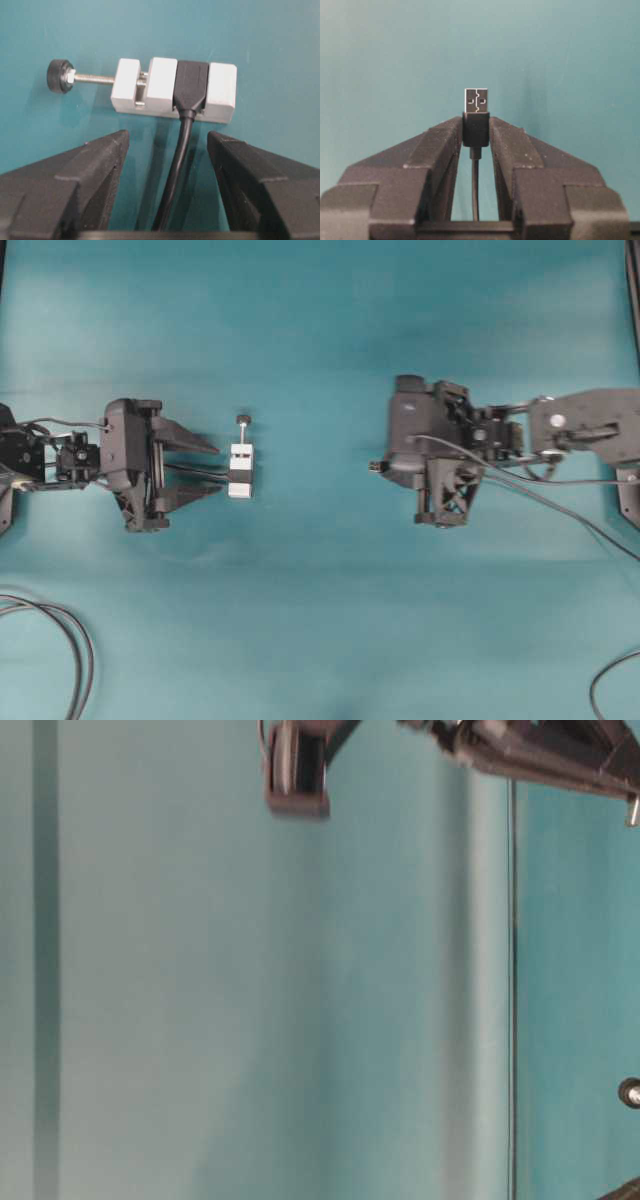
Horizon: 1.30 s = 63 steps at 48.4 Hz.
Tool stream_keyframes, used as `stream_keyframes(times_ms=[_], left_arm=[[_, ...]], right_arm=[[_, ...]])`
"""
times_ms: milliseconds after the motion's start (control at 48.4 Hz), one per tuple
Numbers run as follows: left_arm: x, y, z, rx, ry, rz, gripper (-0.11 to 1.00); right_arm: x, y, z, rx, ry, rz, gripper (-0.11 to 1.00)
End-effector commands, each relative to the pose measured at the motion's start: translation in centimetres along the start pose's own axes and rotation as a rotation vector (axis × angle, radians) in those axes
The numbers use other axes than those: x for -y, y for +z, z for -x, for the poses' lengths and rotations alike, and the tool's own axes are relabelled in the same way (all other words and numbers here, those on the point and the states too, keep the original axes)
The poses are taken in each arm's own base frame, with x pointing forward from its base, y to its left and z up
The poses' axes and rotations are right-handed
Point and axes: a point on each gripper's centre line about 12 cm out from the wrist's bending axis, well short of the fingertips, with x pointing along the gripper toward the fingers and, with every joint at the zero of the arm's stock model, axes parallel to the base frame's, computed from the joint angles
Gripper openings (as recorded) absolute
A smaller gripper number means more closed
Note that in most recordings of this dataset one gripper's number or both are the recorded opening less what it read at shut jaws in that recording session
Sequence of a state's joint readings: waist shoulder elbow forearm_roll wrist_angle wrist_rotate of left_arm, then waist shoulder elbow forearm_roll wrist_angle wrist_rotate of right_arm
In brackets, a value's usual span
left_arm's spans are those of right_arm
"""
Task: Insert the USB cable into the female connector supported by the left arm.
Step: 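Lift the USB plug with the right gripper and swing it toward the clamp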
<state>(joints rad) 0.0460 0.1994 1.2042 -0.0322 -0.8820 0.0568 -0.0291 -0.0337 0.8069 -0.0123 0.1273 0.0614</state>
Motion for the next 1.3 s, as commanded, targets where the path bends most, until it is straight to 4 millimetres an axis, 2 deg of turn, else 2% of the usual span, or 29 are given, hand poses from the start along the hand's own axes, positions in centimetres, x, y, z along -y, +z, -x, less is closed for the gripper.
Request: stream_keyframes(times_ms=[0,289,578,785,1280], left_arm=[[-0.1,0.5,-0.2,0.027,0.003,-0.010,0.70],[-0.1,0.2,-0.3,0.018,0.003,-0.012,0.70],[-0.1,0.0,-0.5,0.050,0.006,-0.030,0.70],[-0.1,-0.1,-1.0,0.050,0.006,-0.036,0.70],[0.0,-0.7,-1.6,0.050,0.007,-0.048,0.70]], right_arm=[[-0.5,1.9,-0.1,-0.019,0.005,0.004,0.23],[-2.0,4.3,-1.8,-0.040,0.025,0.008,0.22],[-2.2,6.0,-1.9,-0.043,0.023,-0.022,0.22],[-2.3,6.8,-3.3,-0.138,0.012,-0.029,0.22],[-2.3,10.8,-6.2,-0.189,-0.022,0.019,0.22]])
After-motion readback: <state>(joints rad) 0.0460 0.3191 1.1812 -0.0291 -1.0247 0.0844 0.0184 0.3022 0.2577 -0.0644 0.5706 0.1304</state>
